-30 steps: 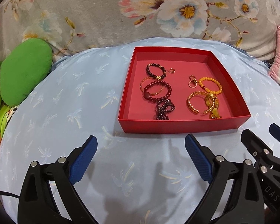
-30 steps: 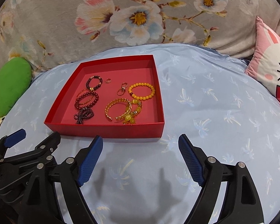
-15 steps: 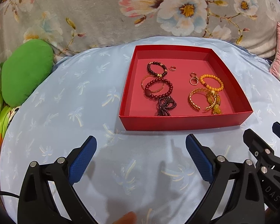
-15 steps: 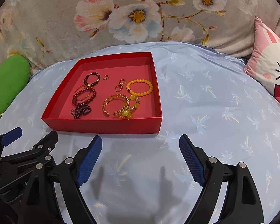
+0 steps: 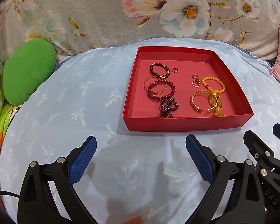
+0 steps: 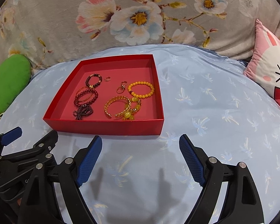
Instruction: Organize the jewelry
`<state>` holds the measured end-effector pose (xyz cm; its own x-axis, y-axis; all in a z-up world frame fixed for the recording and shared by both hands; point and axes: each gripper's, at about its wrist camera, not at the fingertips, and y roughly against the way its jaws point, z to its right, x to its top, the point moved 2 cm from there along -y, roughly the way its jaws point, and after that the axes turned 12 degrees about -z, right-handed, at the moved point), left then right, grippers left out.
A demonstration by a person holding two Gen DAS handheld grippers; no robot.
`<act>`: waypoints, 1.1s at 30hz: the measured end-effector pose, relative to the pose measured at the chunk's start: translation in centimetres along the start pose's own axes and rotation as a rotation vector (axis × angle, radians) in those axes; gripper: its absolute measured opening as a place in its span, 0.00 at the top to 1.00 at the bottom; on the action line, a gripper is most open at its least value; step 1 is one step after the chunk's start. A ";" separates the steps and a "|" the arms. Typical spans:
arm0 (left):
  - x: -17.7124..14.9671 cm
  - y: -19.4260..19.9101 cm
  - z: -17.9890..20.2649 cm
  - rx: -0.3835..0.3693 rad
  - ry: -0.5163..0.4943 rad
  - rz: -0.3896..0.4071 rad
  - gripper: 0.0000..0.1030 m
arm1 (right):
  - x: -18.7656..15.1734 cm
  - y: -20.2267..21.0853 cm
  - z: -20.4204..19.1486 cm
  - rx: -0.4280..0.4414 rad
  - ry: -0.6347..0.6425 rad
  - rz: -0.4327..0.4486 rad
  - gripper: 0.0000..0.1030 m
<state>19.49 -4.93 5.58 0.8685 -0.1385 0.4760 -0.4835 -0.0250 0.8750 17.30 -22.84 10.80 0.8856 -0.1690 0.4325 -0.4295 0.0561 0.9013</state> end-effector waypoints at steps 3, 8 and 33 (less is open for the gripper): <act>0.0 0.1 0.0 0.001 -0.001 0.002 0.11 | 0.0 0.0 0.0 0.000 0.000 0.000 0.21; -0.1 0.2 0.0 -0.001 0.004 -0.001 0.11 | 0.0 0.0 0.0 0.001 0.000 0.001 0.21; -0.4 -0.3 -0.1 -0.005 0.017 -0.018 0.11 | -0.2 -0.8 0.2 -0.028 0.027 -0.022 0.17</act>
<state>19.32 -4.77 5.11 0.8790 -0.1216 0.4611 -0.4668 -0.0224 0.8841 17.40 -23.00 9.96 0.8995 -0.1440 0.4125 -0.4048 0.0806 0.9109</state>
